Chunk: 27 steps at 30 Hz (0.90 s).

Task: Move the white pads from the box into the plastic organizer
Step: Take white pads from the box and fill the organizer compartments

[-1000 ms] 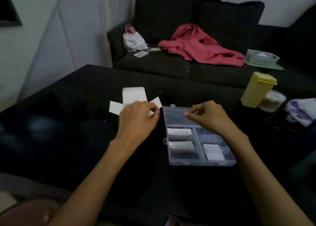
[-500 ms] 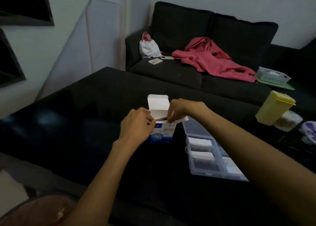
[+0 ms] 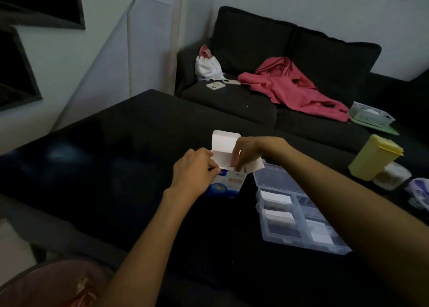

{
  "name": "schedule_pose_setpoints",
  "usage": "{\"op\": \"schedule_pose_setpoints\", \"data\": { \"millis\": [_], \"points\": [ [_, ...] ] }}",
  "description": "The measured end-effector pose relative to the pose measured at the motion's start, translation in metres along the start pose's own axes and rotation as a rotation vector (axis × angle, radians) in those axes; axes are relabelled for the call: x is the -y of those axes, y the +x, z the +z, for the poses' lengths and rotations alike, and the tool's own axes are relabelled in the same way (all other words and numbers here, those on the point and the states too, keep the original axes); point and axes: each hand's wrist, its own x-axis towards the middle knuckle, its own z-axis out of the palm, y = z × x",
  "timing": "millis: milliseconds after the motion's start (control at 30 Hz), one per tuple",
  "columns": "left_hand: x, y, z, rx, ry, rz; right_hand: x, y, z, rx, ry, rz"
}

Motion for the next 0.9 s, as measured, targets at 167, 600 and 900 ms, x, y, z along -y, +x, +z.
{"op": "schedule_pose_setpoints", "data": {
  "millis": [167,600,900],
  "points": [
    [0.000,0.002,0.003,-0.015,-0.013,-0.028,-0.003,0.001,0.000,-0.024,0.045,-0.034],
    [-0.013,-0.006,-0.007,-0.083,0.007,-0.065,-0.019,-0.006,0.011,-0.185,0.164,-0.248],
    [-0.012,-0.005,-0.007,-0.113,-0.060,-0.070,-0.038,-0.014,0.008,-0.309,0.436,-0.278]
  ]
}}
